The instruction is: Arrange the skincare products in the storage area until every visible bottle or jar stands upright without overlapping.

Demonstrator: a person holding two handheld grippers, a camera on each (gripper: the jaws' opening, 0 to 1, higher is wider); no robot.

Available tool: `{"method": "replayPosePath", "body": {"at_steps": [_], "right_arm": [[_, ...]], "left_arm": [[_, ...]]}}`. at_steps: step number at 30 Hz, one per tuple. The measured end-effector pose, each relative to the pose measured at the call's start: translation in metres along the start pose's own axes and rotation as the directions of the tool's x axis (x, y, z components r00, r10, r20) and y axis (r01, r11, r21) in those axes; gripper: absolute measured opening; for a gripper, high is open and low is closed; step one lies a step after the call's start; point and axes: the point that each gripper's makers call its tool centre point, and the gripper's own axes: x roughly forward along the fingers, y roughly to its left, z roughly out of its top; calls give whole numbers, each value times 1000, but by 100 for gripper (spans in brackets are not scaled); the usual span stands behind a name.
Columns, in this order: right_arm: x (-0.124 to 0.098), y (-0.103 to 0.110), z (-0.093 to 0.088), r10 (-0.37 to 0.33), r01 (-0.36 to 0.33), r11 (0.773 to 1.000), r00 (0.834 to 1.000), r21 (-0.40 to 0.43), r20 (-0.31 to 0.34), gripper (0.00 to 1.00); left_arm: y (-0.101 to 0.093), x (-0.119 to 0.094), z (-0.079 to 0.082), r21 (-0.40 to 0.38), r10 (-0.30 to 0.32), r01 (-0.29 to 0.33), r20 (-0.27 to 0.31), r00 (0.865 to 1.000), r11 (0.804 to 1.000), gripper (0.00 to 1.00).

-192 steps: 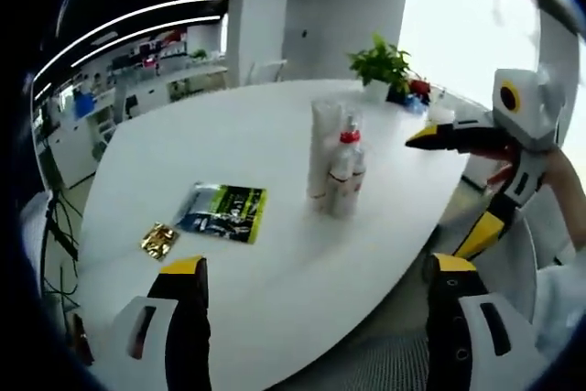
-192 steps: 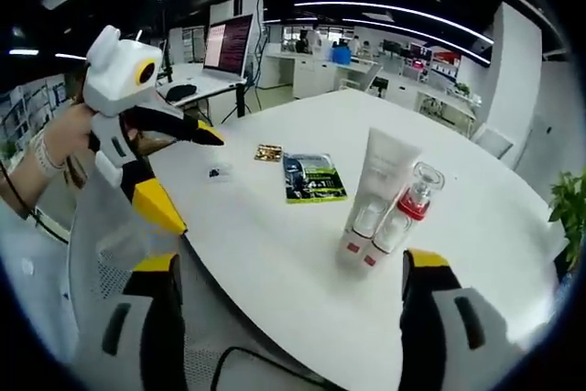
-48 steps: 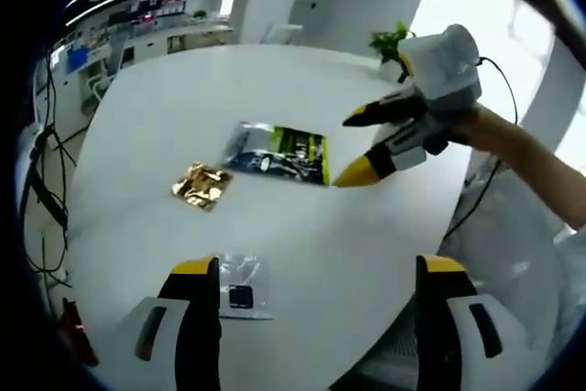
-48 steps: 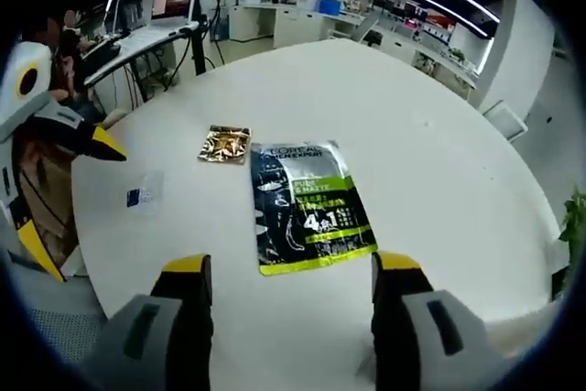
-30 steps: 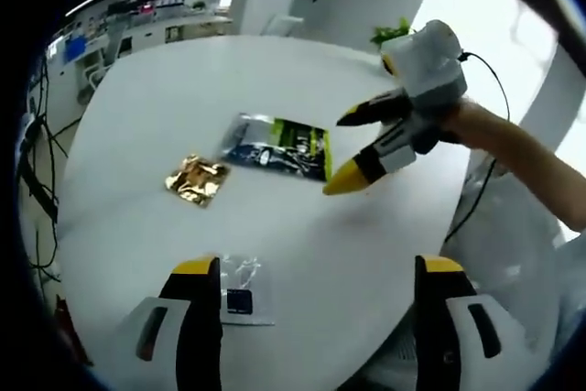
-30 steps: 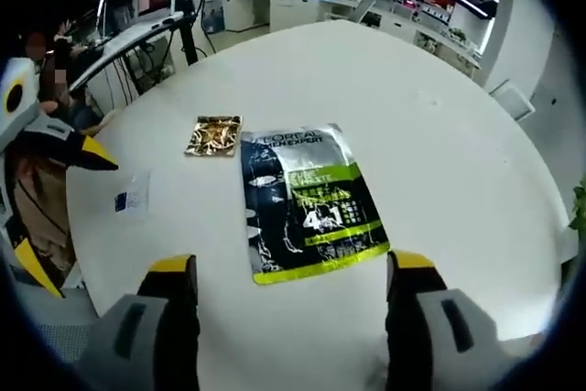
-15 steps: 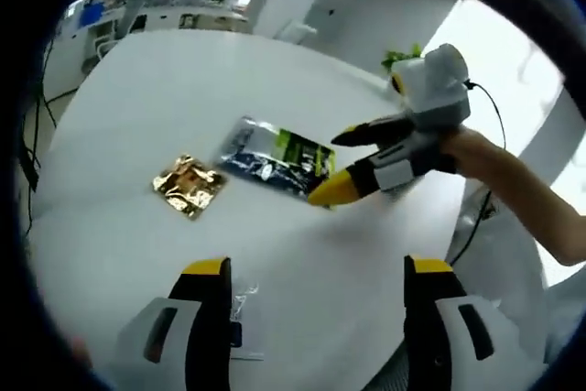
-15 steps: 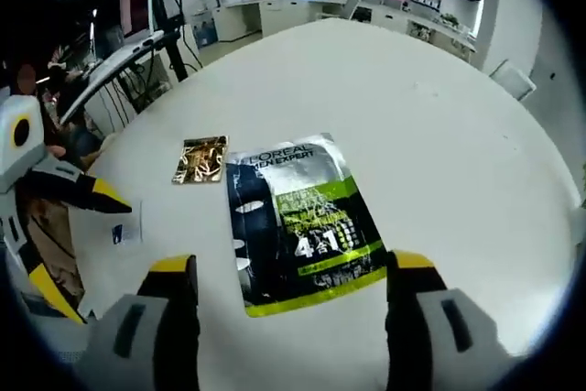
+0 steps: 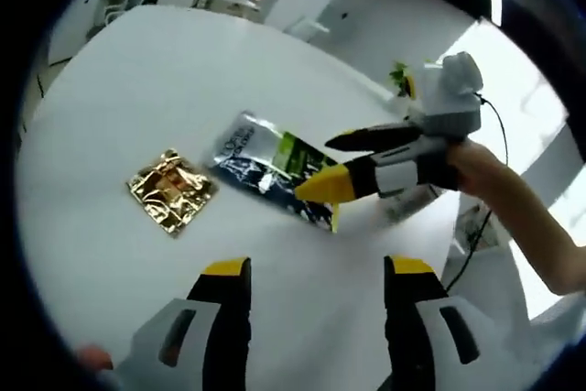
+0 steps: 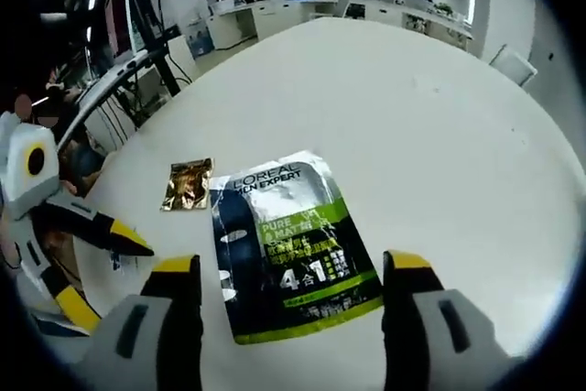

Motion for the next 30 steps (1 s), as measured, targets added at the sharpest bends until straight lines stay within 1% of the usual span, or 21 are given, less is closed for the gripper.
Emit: {"method": "replayPosePath", "body": {"at_steps": [1,4,7,8,9,12,14,17,19,22,30], "right_arm": [[1,-1,-1,-2,2,1000,1000,0,-7,81],[5,-3,-2,3,-3,1000,1000,-2,-18,81],[9,0,-2,32,-32,999,999,13,-11,81],[10,1,-1,43,-42,998,999,36,-8,81],[10,2,0,43,-43,998,999,40,-1,81],[12,2,4,48,-48,998,999,33,2,79],[11,2,3,52,-52,999,998,18,-19,78],[10,7,2,67,-67,998,997,17,-27,77],[9,8,-1,64,-64,998,997,4,-33,77],[7,11,-5,63,-63,998,997,-14,-46,76],[2,17,-14,66,-69,997,996,-44,-64,69]], "left_arm": [[-1,2,0,-11,-8,8,-4,1000,1000,52],[0,5,1,-28,-10,10,1,1000,1000,52],[2,8,2,-41,-7,7,0,1000,999,52],[2,9,2,-49,-8,7,-2,1000,999,52],[3,10,3,-60,-12,12,-4,1000,998,52],[7,13,6,-79,-2,2,6,1000,997,53],[14,15,8,-90,11,-10,8,1000,996,53],[13,14,8,-102,14,-12,16,1000,995,53],[13,12,10,-121,13,-10,24,1000,993,52],[15,13,10,-124,19,-15,25,999,992,51],[12,16,10,-134,18,-13,37,999,991,50]]}}
